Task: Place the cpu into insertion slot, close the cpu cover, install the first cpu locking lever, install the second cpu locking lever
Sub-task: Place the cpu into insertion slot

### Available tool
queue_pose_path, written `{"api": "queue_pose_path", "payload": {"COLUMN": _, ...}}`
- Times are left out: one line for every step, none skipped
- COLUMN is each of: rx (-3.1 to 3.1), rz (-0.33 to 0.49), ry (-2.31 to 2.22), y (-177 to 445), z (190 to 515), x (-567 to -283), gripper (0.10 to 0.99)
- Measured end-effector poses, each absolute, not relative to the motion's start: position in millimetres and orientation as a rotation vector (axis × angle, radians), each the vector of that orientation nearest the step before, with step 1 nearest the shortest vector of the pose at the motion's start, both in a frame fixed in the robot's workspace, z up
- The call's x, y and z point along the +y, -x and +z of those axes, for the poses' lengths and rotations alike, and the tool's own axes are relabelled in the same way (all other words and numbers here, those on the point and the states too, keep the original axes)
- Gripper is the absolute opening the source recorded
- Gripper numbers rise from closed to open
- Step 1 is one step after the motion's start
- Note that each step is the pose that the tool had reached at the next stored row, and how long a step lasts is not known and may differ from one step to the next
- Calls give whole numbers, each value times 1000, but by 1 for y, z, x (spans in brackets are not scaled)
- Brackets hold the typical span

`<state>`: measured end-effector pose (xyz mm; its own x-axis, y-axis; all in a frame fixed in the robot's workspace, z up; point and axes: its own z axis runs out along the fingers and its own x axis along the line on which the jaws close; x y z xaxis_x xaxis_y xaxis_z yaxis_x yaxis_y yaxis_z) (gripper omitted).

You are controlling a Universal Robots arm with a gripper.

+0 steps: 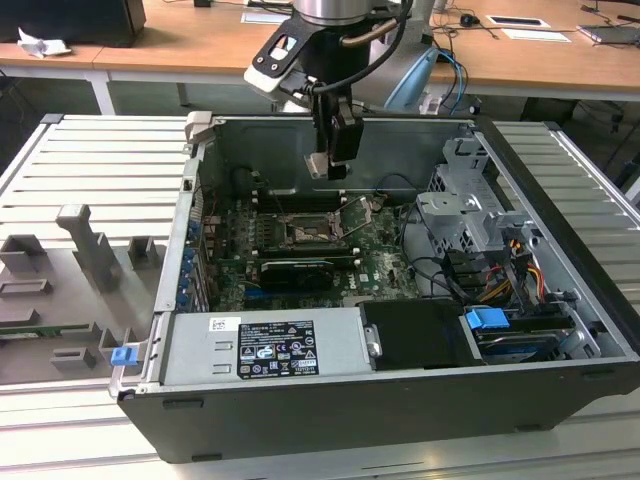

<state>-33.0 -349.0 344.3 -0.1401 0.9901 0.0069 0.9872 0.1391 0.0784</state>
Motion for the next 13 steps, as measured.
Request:
{"api": "queue_pose_path", "payload": {"rx": 2323, "rz": 98, "ry": -2042, "y": 33, "z": 344, "x": -349, "gripper": 541}}
{"api": "queue_pose_path", "payload": {"rx": 2315, "rz": 98, "ry": -2052, "y": 33, "z": 344, "x": -349, "gripper": 541}}
{"api": "queue_pose_path", "payload": {"rx": 2309, "rz": 98, "ry": -2058, "y": 33, "z": 343, "x": -349, "gripper": 541}}
{"api": "queue_pose_path", "payload": {"rx": 2308, "rz": 98, "ry": -2059, "y": 33, "z": 343, "x": -349, "gripper": 541}}
{"api": "queue_pose_path", "payload": {"rx": 2307, "rz": 97, "ry": -2060, "y": 33, "z": 342, "x": -349, "gripper": 541}}
{"api": "queue_pose_path", "payload": {"rx": 2305, "rz": 98, "ry": -2062, "y": 33, "z": 342, "x": -349, "gripper": 541}}
{"api": "queue_pose_path", "payload": {"rx": 2303, "rz": 97, "ry": -2064, "y": 33, "z": 341, "x": -349, "gripper": 541}}
{"api": "queue_pose_path", "payload": {"rx": 2302, "rz": 97, "ry": -2065, "y": 33, "z": 341, "x": -349, "gripper": 541}}
{"api": "queue_pose_path", "payload": {"rx": 2300, "rz": 97, "ry": -2067, "y": 33, "z": 341, "x": -349, "gripper": 541}}
{"api": "queue_pose_path", "payload": {"rx": 2298, "rz": 97, "ry": -2070, "y": 33, "z": 340, "x": -349, "gripper": 541}}
{"api": "queue_pose_path", "payload": {"rx": 2295, "rz": 97, "ry": -2072, "y": 33, "z": 340, "x": -349, "gripper": 541}}
{"api": "queue_pose_path", "payload": {"rx": 2294, "rz": 97, "ry": -2074, "y": 33, "z": 340, "x": -349, "gripper": 541}}
{"api": "queue_pose_path", "payload": {"rx": 2293, "rz": 97, "ry": -2075, "y": 33, "z": 339, "x": -349, "gripper": 541}}
